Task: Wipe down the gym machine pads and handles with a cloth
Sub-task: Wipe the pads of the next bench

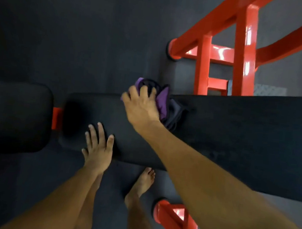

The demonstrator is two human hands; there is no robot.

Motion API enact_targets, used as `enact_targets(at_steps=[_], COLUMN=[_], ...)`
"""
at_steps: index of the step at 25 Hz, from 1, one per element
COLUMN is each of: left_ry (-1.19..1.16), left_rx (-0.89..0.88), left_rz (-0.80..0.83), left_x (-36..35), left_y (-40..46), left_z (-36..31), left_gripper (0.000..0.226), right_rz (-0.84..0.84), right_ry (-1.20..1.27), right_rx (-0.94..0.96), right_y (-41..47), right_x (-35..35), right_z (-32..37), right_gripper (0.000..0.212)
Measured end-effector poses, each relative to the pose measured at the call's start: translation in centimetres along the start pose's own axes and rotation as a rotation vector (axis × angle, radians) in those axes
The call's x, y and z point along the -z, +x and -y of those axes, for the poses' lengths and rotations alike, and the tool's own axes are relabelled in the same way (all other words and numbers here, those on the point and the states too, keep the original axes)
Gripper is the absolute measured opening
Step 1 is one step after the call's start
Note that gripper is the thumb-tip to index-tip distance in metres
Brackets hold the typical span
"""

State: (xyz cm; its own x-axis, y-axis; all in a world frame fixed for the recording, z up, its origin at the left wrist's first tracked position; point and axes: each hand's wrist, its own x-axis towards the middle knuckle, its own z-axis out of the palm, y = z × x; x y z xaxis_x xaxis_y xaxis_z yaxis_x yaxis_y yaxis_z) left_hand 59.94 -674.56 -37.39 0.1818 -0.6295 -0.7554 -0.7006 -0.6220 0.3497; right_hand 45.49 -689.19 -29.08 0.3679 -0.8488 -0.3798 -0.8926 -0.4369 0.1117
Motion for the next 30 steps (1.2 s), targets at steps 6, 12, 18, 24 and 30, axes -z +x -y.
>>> enact_targets(at_steps=[6, 12, 18, 24, 30], left_ry=[0.080, 0.141, 0.387, 0.856, 0.976], left_rx=[-0.188, -0.355, -0.561, -0.860, -1.112], left_rz=[0.001, 0.203, 0.307, 0.428, 0.459], left_x=[0.8, -1.1, 8.3, 14.6, 14.8], left_y=[-3.6, -12.6, -19.2, -24.3, -31.4], left_z=[-7.1, -12.7, -11.9, -17.1, -22.7], left_gripper=[0.074, 0.070, 0.071, 0.076, 0.073], right_rz=[-0.203, -0.249, 0.062, -0.280, -0.488], right_ry=[-0.103, 0.145, 0.637, 0.901, 1.070], right_rx=[0.207, -0.322, -0.360, -0.733, -1.073], right_y=[-15.1, -27.4, -32.1, -39.9, -48.4], right_x=[-0.5, -1.2, 5.8, 16.2, 20.0], right_z=[-8.3, -9.9, -3.3, 0.8, 3.2], right_gripper=[0.046, 0.054, 0.048, 0.061, 0.060])
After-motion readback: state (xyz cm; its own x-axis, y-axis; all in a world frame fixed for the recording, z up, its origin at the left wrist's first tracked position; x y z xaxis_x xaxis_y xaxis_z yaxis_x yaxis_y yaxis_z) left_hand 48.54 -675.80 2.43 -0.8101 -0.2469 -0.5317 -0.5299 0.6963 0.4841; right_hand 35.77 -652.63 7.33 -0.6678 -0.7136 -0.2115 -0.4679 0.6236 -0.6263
